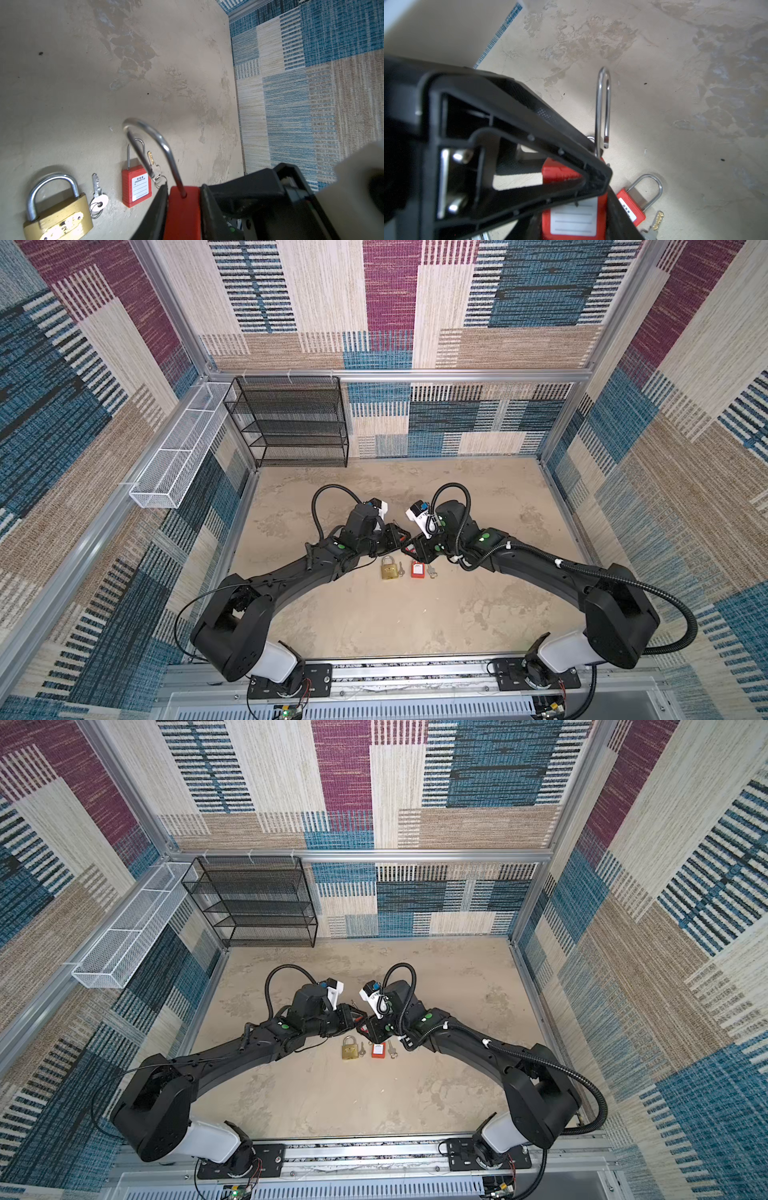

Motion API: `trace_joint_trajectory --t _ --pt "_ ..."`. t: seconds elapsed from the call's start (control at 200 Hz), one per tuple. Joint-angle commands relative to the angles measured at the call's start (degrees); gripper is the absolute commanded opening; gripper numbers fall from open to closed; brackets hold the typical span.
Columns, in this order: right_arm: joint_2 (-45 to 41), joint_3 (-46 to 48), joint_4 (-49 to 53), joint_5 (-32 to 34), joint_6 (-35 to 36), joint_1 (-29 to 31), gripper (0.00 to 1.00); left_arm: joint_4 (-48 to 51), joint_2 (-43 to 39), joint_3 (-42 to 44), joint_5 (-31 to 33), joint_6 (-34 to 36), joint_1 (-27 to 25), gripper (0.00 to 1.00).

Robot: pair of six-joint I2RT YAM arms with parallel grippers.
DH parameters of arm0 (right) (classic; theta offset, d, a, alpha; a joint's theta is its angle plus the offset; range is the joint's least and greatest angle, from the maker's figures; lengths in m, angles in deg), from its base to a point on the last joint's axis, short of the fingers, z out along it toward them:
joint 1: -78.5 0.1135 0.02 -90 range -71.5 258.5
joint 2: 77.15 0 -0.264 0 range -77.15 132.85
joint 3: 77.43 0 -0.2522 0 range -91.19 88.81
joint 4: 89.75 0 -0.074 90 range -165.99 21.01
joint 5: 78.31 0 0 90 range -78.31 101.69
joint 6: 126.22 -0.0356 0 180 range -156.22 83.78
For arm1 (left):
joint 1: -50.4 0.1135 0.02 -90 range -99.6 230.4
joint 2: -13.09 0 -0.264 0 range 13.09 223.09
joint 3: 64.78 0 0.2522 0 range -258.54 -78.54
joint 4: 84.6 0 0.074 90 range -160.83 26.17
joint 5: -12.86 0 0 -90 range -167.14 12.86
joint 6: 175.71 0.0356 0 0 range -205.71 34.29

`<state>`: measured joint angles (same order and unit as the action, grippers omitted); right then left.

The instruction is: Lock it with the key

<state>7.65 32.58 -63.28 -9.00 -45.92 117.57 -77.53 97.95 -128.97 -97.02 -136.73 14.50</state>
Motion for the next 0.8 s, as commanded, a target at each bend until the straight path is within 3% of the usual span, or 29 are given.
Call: trace_joint_trajectory --t 0.0,0.13,0.235,0.301,0.651,0.791 --pt "-0.59 -0.40 -7.52 -0.91 1.00 0.04 0.31 -0.62 0.56 0.34 -1.30 -0.89 -0.03 0.17" --pt "-1.36 0.32 -7.79 0.46 1.09 0.04 0.33 -1.22 0.42 0.33 -1.52 -1.02 -0.03 0.06" --pt "-2.30 0.24 -7.88 0.17 0.33 0.04 0.42 -1.82 -0.38 0.80 -0.91 -1.23 -0.05 0.00" --pt "-2.58 -0.02 -7.60 -0.16 -0.14 0.04 0.51 -2.24 -0.82 1.04 -0.35 -1.21 -0.05 0.00" --pt "-7.10 1.01 -7.63 0.78 -1.57 0.04 0.74 -2.88 -4.51 0.87 3.10 0.09 1.28 0.00" --pt "-10.34 1.56 -9.74 0.79 -4.93 -1.07 0.78 -2.99 -7.69 -0.79 5.63 1.97 3.99 0.00"
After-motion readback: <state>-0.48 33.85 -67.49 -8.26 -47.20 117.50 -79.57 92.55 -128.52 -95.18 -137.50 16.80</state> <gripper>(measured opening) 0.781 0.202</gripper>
